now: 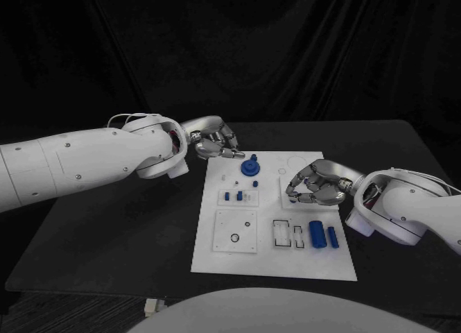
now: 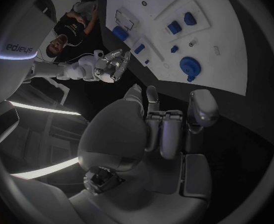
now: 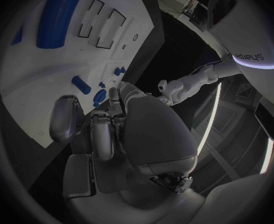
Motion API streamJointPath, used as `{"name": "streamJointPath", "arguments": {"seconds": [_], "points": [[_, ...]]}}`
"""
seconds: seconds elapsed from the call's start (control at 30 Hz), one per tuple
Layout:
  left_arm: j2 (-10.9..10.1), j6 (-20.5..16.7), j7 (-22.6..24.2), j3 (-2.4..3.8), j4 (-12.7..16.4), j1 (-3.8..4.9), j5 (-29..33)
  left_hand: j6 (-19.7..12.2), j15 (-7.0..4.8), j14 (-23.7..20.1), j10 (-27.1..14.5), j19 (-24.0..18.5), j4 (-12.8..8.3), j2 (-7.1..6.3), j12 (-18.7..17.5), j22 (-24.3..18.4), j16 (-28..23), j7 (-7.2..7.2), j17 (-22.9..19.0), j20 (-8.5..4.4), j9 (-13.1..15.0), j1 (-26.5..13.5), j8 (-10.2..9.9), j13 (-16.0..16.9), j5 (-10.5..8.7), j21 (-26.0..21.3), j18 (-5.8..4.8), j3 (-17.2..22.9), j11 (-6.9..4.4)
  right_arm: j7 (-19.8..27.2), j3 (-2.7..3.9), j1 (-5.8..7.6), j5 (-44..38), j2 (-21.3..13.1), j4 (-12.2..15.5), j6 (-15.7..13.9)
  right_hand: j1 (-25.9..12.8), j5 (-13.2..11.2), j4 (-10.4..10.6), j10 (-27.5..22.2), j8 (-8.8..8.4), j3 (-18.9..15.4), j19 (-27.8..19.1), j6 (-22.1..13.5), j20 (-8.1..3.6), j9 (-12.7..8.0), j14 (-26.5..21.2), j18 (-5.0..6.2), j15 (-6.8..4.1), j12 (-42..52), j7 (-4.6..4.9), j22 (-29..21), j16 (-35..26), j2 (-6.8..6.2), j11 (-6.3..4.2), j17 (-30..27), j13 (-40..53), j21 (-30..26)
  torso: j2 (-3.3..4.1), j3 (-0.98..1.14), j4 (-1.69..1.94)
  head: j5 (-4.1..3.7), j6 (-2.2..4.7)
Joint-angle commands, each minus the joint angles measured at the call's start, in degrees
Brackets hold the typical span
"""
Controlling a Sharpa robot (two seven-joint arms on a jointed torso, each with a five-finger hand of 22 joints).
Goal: Assemble the parts on the task board
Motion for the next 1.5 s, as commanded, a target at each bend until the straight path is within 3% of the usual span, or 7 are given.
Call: {"name": "streamJointPath", "arguments": {"seconds": [0.03, 0.33, 0.47, 0.53, 0.67, 0.8, 1.5], "points": [[0.29, -1.35, 2.63, 0.07, -0.13, -0.19, -1.16, 0.69, 0.10, 2.61, 0.80, 0.64, 0.04, 1.15, -3.58, 8.26, 0.33, -0.18, 10.37, 0.06, -0.10, -0.01, 0.11, 6.01, -0.18, 0.58, 0.80, -0.43, -0.28, -0.06, 0.02, -0.14, -0.09, -0.10, 0.14, -0.37, 0.14, 0.18, -0.12, 6.07, 0.36, -0.08, -0.40, -0.01, 0.07, -0.06, 6.00, 0.73, 0.41, 0.20, 0.19, 9.38, 0.17, 0.15, 0.52, 15.09, 15.09, -0.34, -0.05, 0.05, -0.09, 0.25, -0.01], [1.39, -2.76, 5.40, 0.07, -1.20, -0.95, -1.22, -1.16, 0.18, 0.93, -1.67, -1.30, -1.03, 0.29, -6.91, 7.51, -1.13, 0.05, 8.28, -0.05, -1.85, 6.16, -1.11, 2.81, 1.01, -2.05, 1.33, 0.87, -0.12, 0.73, 0.02, -0.14, -0.09, -0.22, 0.41, -1.39, -0.75, -0.91, 0.56, 6.07, 0.62, -0.47, -0.20, 0.18, 0.11, -0.21, 6.00, 0.68, 0.41, 0.20, 0.09, 9.46, 0.17, 0.28, 0.49, 15.09, 15.09, -0.09, -0.03, 0.05, -0.03, -0.15, -0.01], [1.83, -3.41, 8.01, 0.07, -1.93, -1.47, -1.24, -1.30, 1.42, -10.17, -14.20, -3.73, -0.08, -0.77, -28.34, 7.02, -12.11, 1.17, -4.89, 0.83, -6.33, 12.28, -3.70, -16.59, -0.52, -3.92, 1.57, 4.10, 0.99, 1.31, 0.02, -0.14, -0.09, -0.42, 0.67, -2.24, -0.85, -1.13, 0.66, 6.07, 0.72, -0.51, -0.11, 0.30, 0.10, -0.22, 6.00, 0.65, 0.40, 0.20, 0.06, 9.51, 0.17, 0.33, 0.48, 15.09, 15.09, 0.05, -0.03, 0.03, -0.03, -0.25, -0.01], [2.02, -3.54, 8.74, 0.07, -2.34, -1.66, -1.77, -1.15, 2.76, -24.02, -18.88, -9.13, 0.02, -1.95, -52.62, 5.59, -35.03, 2.26, -28.98, 2.10, -10.85, 14.05, -6.37, -37.80, -0.56, -9.31, 2.27, 6.99, 2.58, 1.55, 0.02, -0.14, -0.09, -0.51, 0.81, -2.63, -0.86, -1.17, 0.67, 6.07, 0.74, -0.52, -0.02, 0.33, 0.10, -0.22, 6.00, 0.61, 0.40, 0.20, 0.05, 9.56, 0.17, 0.33, 0.48, 15.09, 15.09, 0.21, -0.03, 0.03, -0.05, -0.20, -0.01], [2.36, -3.46, 9.46, 0.07, -3.14, -1.91, -4.11, -2.09, 4.61, -24.98, -20.24, -13.88, 0.03, -3.37, -62.10, 4.42, -38.99, 4.72, -33.75, 3.36, -16.36, 13.38, -10.97, -46.20, -1.17, -13.66, 2.79, 8.69, 4.89, 1.88, 0.02, -0.14, -0.09, -0.54, 0.98, -3.09, -0.84, -1.20, 0.66, 6.07, 0.78, -0.52, 0.02, 0.38, 0.10, -0.22, 6.00, 0.60, 0.39, 0.20, 0.02, 9.57, 0.17, 0.34, 0.48, 15.09, 15.09, 0.27, -0.03, 0.05, -0.06, -0.19, -0.01], [2.55, -2.59, 9.62, 0.07, -3.58, -2.03, -5.66, -2.70, 7.21, -24.34, -31.68, -12.61, -0.34, -4.74, -71.40, 5.15, -37.03, 7.05, -33.93, 4.63, -21.51, 13.90, -15.54, -52.23, -1.22, -10.54, 1.81, 10.27, 8.29, 2.04, 0.02, -0.14, -0.09, -0.51, 1.03, -3.28, -0.84, -1.20, 0.66, 6.07, 0.78, -0.52, 0.02, 0.38, 0.10, -0.22, 6.00, 0.60, 0.39, 0.20, 0.02, 9.57, 0.17, 0.34, 0.48, 15.09, 15.09, 0.27, -0.06, 0.06, -0.08, 0.01, -0.01], [8.61, -7.00, 10.91, 0.08, -8.23, -3.69, -43.83, -2.54, 0.25, 0.68, -35.75, 8.18, -3.36, -11.11, -72.63, 11.07, -6.02, -1.61, -4.86, 0.25, -39.49, 11.01, -25.01, -64.04, -8.15, 14.34, -1.40, 15.70, 2.51, 2.45, 0.02, -0.14, -0.09, -0.71, 1.65, -3.47, -0.65, -1.18, 0.53, 6.07, 0.88, -0.50, 0.18, 0.49, 0.09, -0.24, 6.00, 0.54, 0.37, 0.20, -0.03, 9.66, 0.17, 0.29, 0.45, 15.09, 15.09, 0.53, 0.00, 0.00, 0.04, -0.20, -0.01]]}}
